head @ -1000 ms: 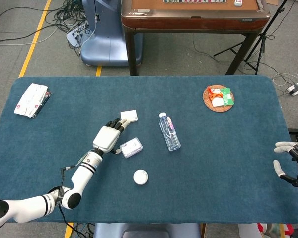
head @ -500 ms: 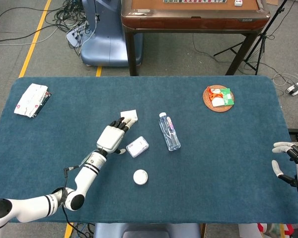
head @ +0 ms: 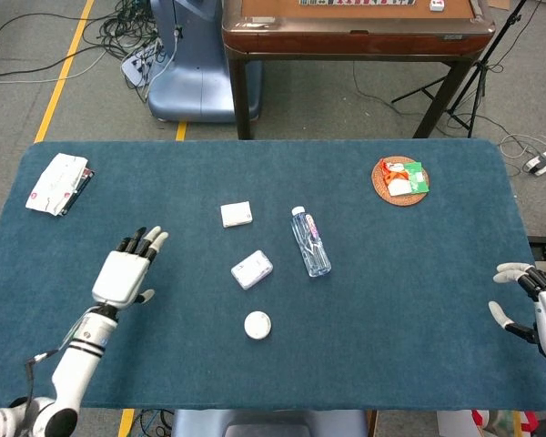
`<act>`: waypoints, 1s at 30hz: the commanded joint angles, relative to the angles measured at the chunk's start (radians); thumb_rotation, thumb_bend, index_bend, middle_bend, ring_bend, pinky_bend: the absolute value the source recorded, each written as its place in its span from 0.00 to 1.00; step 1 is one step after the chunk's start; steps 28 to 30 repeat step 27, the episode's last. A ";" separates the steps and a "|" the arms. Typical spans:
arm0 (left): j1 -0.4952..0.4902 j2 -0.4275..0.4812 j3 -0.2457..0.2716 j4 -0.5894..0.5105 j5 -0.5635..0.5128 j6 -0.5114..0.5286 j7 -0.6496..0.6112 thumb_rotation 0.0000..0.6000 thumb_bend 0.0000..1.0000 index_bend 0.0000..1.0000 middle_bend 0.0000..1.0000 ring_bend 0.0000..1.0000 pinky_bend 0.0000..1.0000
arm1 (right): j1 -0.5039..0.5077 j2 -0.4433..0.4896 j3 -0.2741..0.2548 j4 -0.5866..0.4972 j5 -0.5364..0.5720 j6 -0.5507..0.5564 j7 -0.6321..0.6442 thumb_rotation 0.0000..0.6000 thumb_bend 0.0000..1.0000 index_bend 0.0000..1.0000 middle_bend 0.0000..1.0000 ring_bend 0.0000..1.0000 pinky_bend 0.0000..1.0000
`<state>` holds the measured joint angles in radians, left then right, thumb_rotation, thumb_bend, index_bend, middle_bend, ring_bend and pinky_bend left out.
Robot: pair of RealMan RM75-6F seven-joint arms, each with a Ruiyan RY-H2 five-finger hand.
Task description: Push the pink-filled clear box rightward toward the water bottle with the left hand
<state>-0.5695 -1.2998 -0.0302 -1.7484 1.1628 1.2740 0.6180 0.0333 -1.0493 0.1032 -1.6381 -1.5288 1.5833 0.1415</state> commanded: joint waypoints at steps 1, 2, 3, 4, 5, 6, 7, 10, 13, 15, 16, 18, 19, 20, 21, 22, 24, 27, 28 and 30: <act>0.101 0.071 0.066 -0.056 0.076 0.111 -0.026 1.00 0.04 0.05 0.04 0.06 0.26 | -0.001 -0.003 0.001 -0.005 0.009 -0.002 -0.032 1.00 0.08 0.43 0.35 0.38 0.54; 0.127 0.085 0.078 -0.065 0.085 0.139 -0.028 1.00 0.04 0.06 0.07 0.07 0.26 | 0.001 -0.003 0.000 -0.008 0.012 -0.008 -0.044 1.00 0.08 0.43 0.35 0.38 0.54; 0.144 0.094 0.085 -0.067 0.096 0.161 -0.025 1.00 0.04 0.06 0.10 0.09 0.27 | 0.002 -0.002 -0.002 -0.010 0.014 -0.014 -0.052 1.00 0.08 0.43 0.35 0.38 0.54; 0.166 0.102 0.094 -0.059 0.120 0.196 -0.011 1.00 0.04 0.07 0.14 0.11 0.27 | 0.005 -0.001 -0.003 -0.013 0.018 -0.023 -0.061 1.00 0.08 0.43 0.35 0.37 0.54; 0.183 0.104 0.102 -0.048 0.142 0.224 -0.001 1.00 0.04 0.09 0.18 0.13 0.28 | 0.006 0.000 -0.004 -0.015 0.021 -0.029 -0.067 1.00 0.08 0.43 0.35 0.37 0.54; 0.201 0.103 0.109 -0.036 0.162 0.251 0.004 1.00 0.04 0.12 0.21 0.16 0.30 | 0.008 0.000 -0.005 -0.018 0.024 -0.034 -0.072 1.00 0.08 0.43 0.35 0.37 0.54; 0.218 0.102 0.116 -0.025 0.177 0.271 0.003 1.00 0.04 0.14 0.24 0.17 0.31 | 0.009 0.000 -0.004 -0.020 0.027 -0.037 -0.078 1.00 0.08 0.43 0.35 0.37 0.54; 0.269 0.107 0.138 -0.002 0.207 0.311 -0.023 1.00 0.04 0.20 0.29 0.21 0.34 | 0.009 0.002 -0.003 -0.030 0.046 -0.047 -0.108 1.00 0.08 0.43 0.35 0.37 0.54; 0.315 0.110 0.151 0.017 0.213 0.333 -0.060 1.00 0.04 0.21 0.31 0.23 0.35 | 0.008 0.012 -0.002 -0.050 0.083 -0.068 -0.146 1.00 0.08 0.43 0.35 0.37 0.54; 0.340 0.112 0.154 0.027 0.215 0.342 -0.082 1.00 0.04 0.22 0.32 0.23 0.36 | 0.008 0.019 -0.001 -0.063 0.106 -0.082 -0.164 1.00 0.08 0.43 0.35 0.37 0.54; 0.352 0.113 0.153 0.035 0.215 0.346 -0.090 1.00 0.04 0.22 0.32 0.24 0.36 | 0.008 0.022 0.000 -0.068 0.117 -0.088 -0.170 1.00 0.08 0.43 0.35 0.37 0.54; 0.360 0.121 0.150 0.036 0.218 0.344 -0.092 1.00 0.04 0.22 0.33 0.24 0.37 | 0.010 0.025 0.001 -0.073 0.127 -0.097 -0.173 1.00 0.08 0.43 0.36 0.37 0.54; 0.364 0.123 0.144 0.040 0.224 0.349 -0.096 1.00 0.04 0.22 0.33 0.25 0.37 | 0.011 0.027 0.001 -0.074 0.130 -0.103 -0.171 1.00 0.08 0.43 0.36 0.37 0.54; 0.369 0.123 0.137 0.047 0.228 0.353 -0.104 1.00 0.04 0.22 0.33 0.25 0.38 | 0.013 0.030 0.003 -0.074 0.136 -0.109 -0.169 1.00 0.08 0.43 0.36 0.37 0.54; 0.372 0.124 0.132 0.050 0.226 0.351 -0.108 1.00 0.04 0.22 0.33 0.25 0.38 | 0.015 0.030 0.003 -0.074 0.139 -0.113 -0.168 1.00 0.08 0.43 0.36 0.37 0.54; 0.374 0.125 0.127 0.051 0.221 0.345 -0.111 1.00 0.04 0.22 0.33 0.25 0.38 | 0.016 0.031 0.004 -0.072 0.140 -0.116 -0.166 1.00 0.08 0.43 0.36 0.37 0.54; 0.377 0.126 0.119 0.057 0.216 0.333 -0.111 1.00 0.04 0.22 0.33 0.25 0.38 | 0.019 0.032 0.002 -0.069 0.142 -0.125 -0.160 1.00 0.08 0.43 0.36 0.37 0.54; 0.383 0.120 0.113 0.069 0.221 0.320 -0.116 1.00 0.04 0.22 0.33 0.25 0.38 | 0.022 0.035 0.001 -0.068 0.140 -0.134 -0.147 1.00 0.08 0.43 0.36 0.37 0.54; 0.383 0.120 0.113 0.069 0.221 0.320 -0.116 1.00 0.04 0.22 0.33 0.25 0.38 | 0.022 0.035 0.001 -0.068 0.140 -0.134 -0.147 1.00 0.08 0.43 0.36 0.37 0.54; 0.383 0.120 0.113 0.069 0.221 0.320 -0.116 1.00 0.04 0.22 0.33 0.25 0.38 | 0.022 0.035 0.001 -0.068 0.140 -0.134 -0.147 1.00 0.08 0.43 0.36 0.37 0.54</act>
